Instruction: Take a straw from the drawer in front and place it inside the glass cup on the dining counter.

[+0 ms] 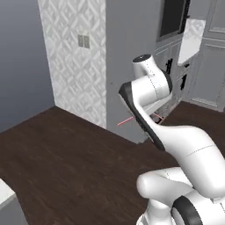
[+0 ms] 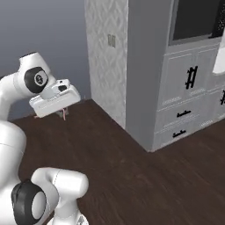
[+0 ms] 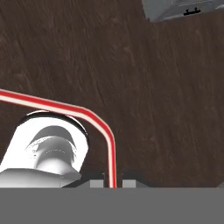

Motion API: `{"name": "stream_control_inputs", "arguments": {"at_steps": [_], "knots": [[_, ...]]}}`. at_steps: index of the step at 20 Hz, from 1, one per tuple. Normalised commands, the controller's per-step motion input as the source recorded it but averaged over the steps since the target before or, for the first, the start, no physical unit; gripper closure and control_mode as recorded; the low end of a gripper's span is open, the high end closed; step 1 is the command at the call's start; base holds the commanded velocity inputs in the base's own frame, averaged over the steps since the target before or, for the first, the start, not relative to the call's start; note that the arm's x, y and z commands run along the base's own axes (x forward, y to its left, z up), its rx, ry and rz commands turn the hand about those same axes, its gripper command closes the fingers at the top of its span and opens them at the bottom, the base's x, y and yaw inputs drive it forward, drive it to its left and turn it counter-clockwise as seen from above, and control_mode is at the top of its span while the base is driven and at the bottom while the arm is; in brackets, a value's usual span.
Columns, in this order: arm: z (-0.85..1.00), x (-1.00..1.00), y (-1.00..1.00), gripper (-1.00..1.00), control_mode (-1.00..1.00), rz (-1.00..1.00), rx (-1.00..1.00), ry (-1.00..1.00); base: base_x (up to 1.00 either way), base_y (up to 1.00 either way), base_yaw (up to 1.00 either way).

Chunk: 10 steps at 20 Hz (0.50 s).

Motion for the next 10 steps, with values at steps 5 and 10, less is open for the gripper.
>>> {"name": "stream_control_inputs", "arguments": {"at_steps": [5, 10], "knots": [[0.0, 0.0, 0.0, 1.0, 1.0, 0.0, 0.0, 0.0, 1.0, 0.07, 0.5], [0.0, 0.0, 0.0, 1.0, 1.0, 0.0, 0.0, 0.0, 1.0, -0.01, 0.5]]}}
